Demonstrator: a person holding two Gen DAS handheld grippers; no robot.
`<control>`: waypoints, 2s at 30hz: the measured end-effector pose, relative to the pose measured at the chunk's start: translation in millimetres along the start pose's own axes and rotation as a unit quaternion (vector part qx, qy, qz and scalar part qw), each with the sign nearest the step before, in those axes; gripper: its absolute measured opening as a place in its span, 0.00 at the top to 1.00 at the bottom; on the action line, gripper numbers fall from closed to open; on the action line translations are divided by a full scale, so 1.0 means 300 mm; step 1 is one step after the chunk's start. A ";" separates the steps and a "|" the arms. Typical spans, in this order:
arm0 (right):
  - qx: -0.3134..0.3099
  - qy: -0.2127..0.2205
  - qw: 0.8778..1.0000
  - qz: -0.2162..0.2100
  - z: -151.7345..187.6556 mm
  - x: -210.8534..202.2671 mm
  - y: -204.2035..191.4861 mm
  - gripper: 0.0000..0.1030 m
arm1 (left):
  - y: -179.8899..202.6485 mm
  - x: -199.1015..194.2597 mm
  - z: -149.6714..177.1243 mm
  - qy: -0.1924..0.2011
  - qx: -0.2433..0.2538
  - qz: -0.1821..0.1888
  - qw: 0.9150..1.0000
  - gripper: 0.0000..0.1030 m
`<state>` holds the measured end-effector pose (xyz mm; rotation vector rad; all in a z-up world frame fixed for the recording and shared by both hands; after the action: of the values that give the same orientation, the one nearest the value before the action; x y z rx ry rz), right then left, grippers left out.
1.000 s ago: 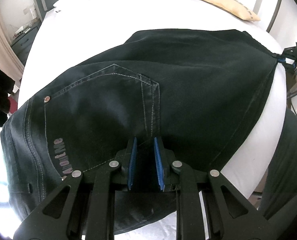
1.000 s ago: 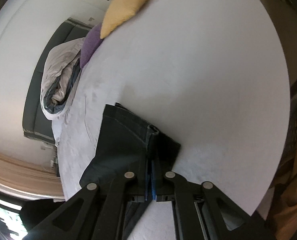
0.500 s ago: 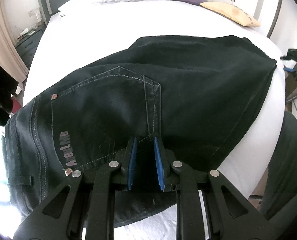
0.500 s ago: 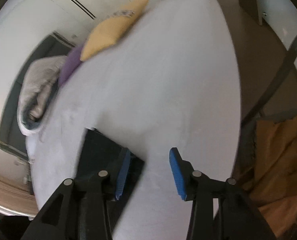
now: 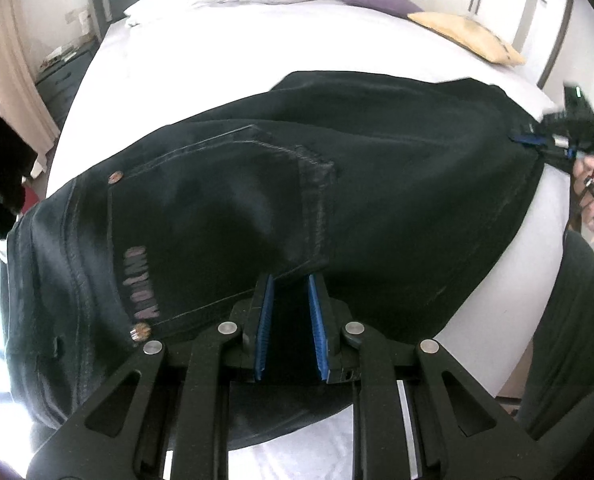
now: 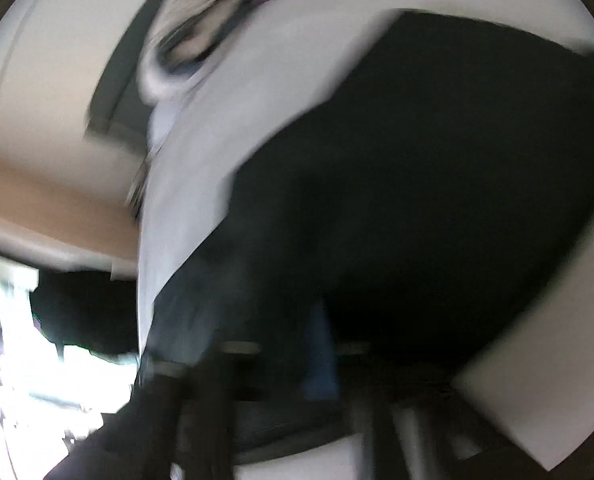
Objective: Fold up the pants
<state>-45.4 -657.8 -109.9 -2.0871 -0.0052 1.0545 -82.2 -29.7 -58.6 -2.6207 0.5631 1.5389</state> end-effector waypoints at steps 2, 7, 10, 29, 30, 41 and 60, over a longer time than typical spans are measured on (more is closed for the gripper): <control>0.034 0.072 0.996 0.051 -0.031 -0.102 0.093 1.00 | -0.021 -0.003 0.010 0.002 -0.010 0.007 1.000 0.83; 0.040 0.145 0.981 0.124 -0.084 -0.255 0.050 0.90 | -0.025 -0.013 0.032 0.009 -0.017 0.005 1.000 0.83; -0.065 0.083 0.994 0.039 -0.061 -0.142 -0.202 0.71 | -0.019 0.001 0.027 0.009 -0.019 0.001 1.000 0.83; 0.047 0.051 0.994 0.089 -0.375 0.113 0.009 1.00 | -0.026 0.019 0.013 0.003 -0.022 -0.002 1.000 0.83; 0.059 0.071 0.989 0.113 -0.407 0.067 0.049 0.99 | -0.026 0.020 0.013 0.003 -0.022 -0.002 1.000 0.83; -0.133 -0.029 0.985 -0.104 -0.013 -0.022 -0.271 0.47 | -0.021 0.025 0.015 0.003 -0.028 -0.009 1.000 0.83; -0.097 0.044 0.993 -0.056 -0.016 -0.133 -0.205 0.53 | 0.168 -0.024 -0.177 0.027 -0.026 0.074 0.997 0.83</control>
<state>-48.6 -631.3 -41.4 -2.2777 -0.1857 0.9246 -58.0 -86.5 -18.7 -2.7220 0.7466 1.5452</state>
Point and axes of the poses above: each gripper's, at about its wrist camera, not at the fingertips, and x roughly the way its jaws point, y to its right, z to its underside, the point moved 2 cm from there along x, roughly the way its jaws point, and after that the axes turned 9 degrees about -x, right-handed, at the moved point
